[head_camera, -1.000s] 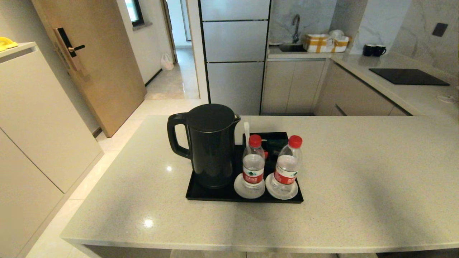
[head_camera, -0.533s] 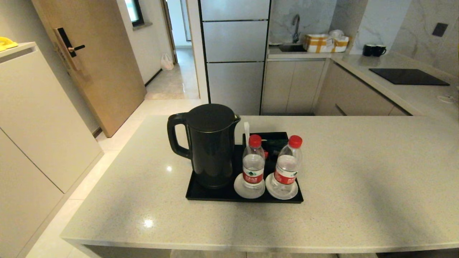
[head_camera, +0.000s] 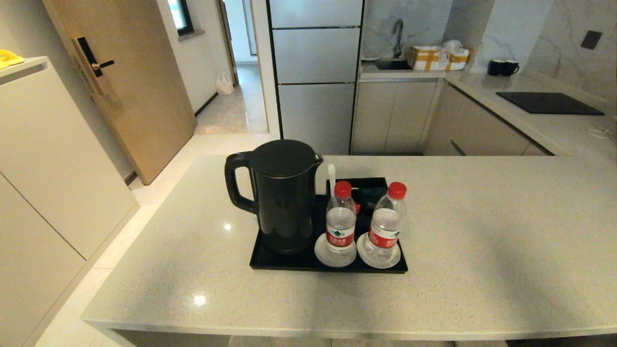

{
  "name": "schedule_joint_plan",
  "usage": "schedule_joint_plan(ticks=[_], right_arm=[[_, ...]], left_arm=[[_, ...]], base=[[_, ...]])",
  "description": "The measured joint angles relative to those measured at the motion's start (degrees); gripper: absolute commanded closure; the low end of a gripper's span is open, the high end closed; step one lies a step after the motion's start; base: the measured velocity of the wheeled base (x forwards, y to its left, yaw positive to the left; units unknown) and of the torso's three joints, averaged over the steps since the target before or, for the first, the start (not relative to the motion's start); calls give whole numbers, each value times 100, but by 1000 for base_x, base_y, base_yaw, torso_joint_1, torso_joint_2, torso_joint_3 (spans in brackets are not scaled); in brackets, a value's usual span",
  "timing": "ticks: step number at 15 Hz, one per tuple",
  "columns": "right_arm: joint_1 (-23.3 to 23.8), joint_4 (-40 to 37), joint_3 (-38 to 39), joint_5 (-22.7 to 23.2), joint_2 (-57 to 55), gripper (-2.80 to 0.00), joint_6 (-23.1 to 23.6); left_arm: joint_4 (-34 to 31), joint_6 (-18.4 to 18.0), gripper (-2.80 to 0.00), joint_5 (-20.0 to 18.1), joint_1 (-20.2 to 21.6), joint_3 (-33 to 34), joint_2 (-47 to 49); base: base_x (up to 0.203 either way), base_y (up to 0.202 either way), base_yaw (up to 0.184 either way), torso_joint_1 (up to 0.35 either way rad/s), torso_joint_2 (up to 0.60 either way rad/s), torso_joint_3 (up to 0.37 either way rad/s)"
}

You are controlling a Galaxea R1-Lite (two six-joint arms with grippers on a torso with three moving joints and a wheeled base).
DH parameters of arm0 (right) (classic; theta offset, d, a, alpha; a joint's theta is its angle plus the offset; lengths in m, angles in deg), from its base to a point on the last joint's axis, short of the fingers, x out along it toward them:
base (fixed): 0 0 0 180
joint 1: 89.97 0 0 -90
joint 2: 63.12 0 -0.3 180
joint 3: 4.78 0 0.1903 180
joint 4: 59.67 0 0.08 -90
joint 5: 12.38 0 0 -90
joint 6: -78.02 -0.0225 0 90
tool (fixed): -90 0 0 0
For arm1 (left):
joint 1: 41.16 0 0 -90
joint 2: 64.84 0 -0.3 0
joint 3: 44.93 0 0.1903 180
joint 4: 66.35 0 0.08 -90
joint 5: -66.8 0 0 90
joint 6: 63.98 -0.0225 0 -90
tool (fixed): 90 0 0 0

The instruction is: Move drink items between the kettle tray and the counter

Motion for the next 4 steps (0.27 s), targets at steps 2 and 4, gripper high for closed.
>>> schedule_joint_plan(ticks=[2,4], right_arm=[[0,1,0,0,0,0,-5],[0,1,0,0,0,0,-4]], left_arm=[[0,2,0,-4,1,0,0],[0,1,0,-7,1,0,0]], base=[[0,0,0,0,0,0],[0,0,0,0,0,0]])
